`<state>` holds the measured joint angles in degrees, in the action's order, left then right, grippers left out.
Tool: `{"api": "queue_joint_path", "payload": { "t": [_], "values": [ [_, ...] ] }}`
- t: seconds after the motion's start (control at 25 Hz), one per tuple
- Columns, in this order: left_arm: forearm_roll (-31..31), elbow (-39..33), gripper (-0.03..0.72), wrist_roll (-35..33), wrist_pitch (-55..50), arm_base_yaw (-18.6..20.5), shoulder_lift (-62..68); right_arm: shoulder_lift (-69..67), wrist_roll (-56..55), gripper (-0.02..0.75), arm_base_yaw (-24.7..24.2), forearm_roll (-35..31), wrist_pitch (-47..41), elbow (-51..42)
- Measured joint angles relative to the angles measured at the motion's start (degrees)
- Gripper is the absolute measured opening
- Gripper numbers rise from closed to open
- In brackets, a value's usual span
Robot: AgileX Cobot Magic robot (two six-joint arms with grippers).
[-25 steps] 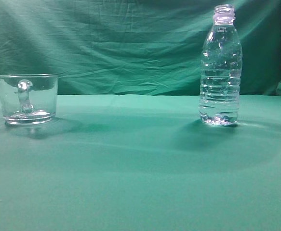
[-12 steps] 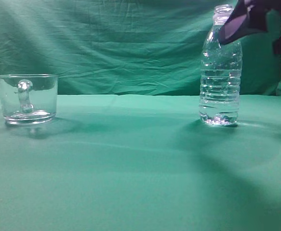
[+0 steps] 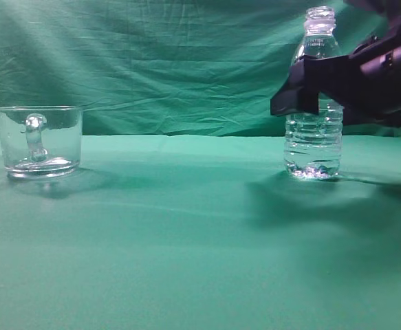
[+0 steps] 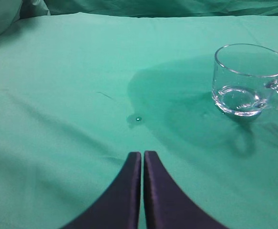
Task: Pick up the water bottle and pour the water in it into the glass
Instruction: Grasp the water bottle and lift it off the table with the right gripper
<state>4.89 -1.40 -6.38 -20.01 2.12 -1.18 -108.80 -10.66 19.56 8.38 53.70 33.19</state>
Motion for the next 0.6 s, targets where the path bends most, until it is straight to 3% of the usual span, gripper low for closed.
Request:
{"api": "queue_joint_path", "payload": {
  "t": [0.2, 0.44, 0.52, 0.6],
  "values": [
    [0.0, 0.0, 0.0, 0.0, 0.0, 0.0, 0.0, -4.6, 0.0, 0.594, 0.0, 1.5, 2.0, 3.1],
    [0.0, 0.0, 0.0, 0.0, 0.0, 0.0, 0.0, -5.4, 0.9, 0.358, 0.0, 1.5, 3.5, 3.4],
    [0.0, 0.0, 0.0, 0.0, 0.0, 0.0, 0.0, -5.5, 1.2, 0.305, 0.0, 1.6, 3.5, 3.4],
    [0.0, 0.0, 0.0, 0.0, 0.0, 0.0, 0.0, -5.5, 1.2, 0.307, 0.0, 1.7, 3.5, 3.4]
  ]
}}
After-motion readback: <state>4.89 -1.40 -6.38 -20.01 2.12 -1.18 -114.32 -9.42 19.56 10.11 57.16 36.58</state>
